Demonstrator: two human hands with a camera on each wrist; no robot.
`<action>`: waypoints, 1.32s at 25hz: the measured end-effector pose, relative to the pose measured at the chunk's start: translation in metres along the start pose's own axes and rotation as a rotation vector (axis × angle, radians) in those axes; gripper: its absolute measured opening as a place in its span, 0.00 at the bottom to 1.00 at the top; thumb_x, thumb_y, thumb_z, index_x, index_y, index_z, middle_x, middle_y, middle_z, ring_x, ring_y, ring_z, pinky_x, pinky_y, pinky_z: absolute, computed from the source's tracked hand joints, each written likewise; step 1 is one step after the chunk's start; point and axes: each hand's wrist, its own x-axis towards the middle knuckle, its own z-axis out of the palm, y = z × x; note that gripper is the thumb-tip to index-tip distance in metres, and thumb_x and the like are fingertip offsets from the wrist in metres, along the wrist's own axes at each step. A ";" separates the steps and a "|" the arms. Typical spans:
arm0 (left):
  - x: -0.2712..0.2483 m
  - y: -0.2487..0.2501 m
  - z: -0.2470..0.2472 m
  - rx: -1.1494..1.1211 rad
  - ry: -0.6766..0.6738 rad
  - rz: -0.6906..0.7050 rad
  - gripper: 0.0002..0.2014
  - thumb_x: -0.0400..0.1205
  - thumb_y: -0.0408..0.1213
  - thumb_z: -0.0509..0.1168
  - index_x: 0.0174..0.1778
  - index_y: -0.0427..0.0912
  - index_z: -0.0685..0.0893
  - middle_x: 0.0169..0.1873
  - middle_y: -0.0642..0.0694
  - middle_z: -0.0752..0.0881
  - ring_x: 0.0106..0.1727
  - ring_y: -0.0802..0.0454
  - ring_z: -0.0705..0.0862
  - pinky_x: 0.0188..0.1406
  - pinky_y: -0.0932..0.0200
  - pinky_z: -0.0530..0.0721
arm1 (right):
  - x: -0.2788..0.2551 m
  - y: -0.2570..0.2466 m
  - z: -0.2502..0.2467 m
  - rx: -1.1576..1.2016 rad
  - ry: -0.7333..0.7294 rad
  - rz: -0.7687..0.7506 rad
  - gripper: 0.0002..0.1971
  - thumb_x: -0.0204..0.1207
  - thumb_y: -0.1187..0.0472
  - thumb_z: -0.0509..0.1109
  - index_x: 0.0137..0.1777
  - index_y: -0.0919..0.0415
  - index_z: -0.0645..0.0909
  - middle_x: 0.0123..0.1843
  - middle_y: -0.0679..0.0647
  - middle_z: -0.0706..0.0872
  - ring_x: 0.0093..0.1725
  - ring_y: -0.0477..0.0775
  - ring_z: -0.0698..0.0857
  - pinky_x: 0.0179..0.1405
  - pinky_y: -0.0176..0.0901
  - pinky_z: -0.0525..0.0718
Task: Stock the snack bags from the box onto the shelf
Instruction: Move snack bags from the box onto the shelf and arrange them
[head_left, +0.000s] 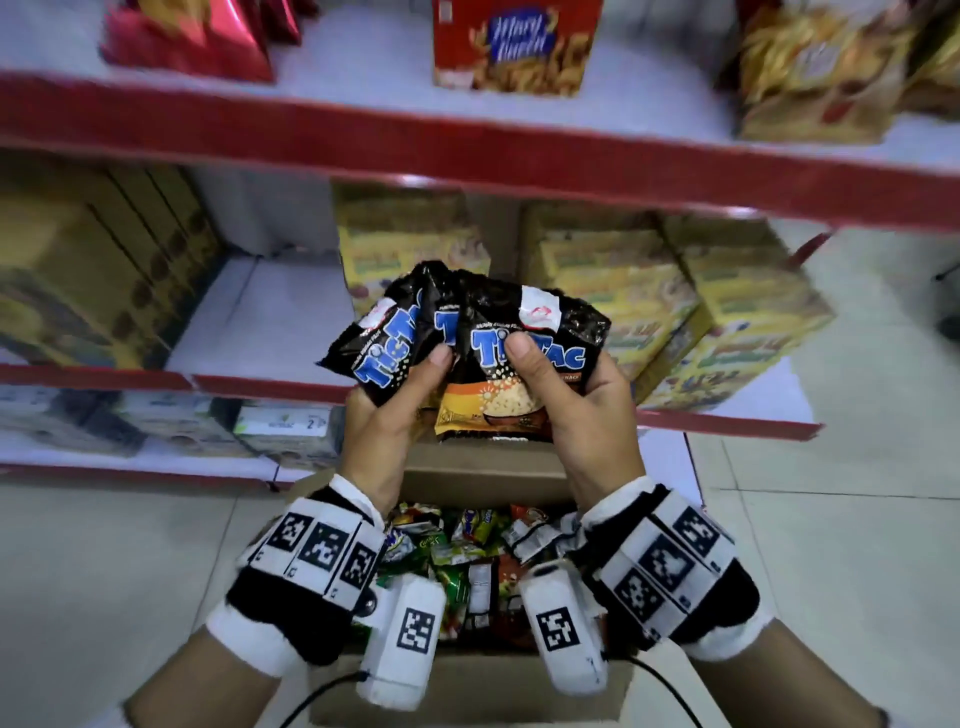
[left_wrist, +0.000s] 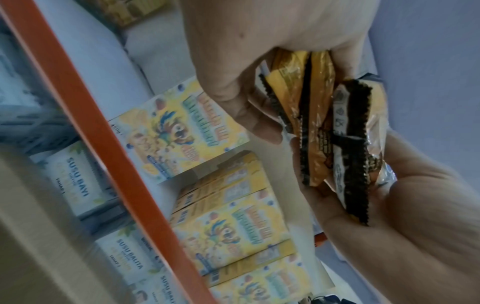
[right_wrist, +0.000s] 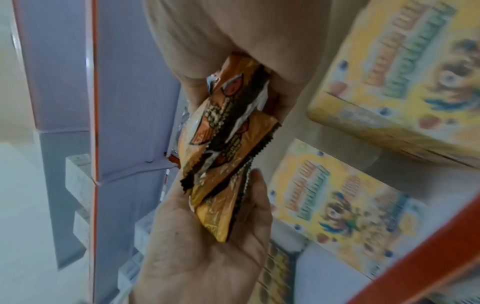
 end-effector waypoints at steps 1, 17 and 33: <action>-0.008 0.026 0.013 0.015 0.004 -0.014 0.24 0.61 0.54 0.80 0.53 0.57 0.89 0.53 0.47 0.91 0.58 0.45 0.88 0.59 0.43 0.83 | -0.004 -0.029 0.008 -0.004 -0.006 0.004 0.12 0.64 0.54 0.78 0.48 0.54 0.87 0.45 0.51 0.92 0.45 0.49 0.91 0.38 0.39 0.87; -0.031 0.359 0.194 0.123 -0.197 0.286 0.14 0.71 0.45 0.75 0.52 0.54 0.88 0.51 0.52 0.91 0.53 0.54 0.89 0.44 0.63 0.86 | -0.001 -0.405 0.094 -0.109 -0.133 -0.205 0.05 0.71 0.51 0.74 0.44 0.49 0.89 0.45 0.52 0.92 0.45 0.53 0.91 0.39 0.44 0.88; 0.167 0.589 0.258 1.011 -0.261 0.327 0.38 0.71 0.64 0.69 0.67 0.37 0.78 0.57 0.46 0.85 0.55 0.46 0.84 0.57 0.54 0.81 | 0.186 -0.581 0.187 -0.763 0.017 -0.207 0.24 0.69 0.50 0.78 0.56 0.70 0.82 0.53 0.64 0.89 0.54 0.65 0.87 0.64 0.61 0.81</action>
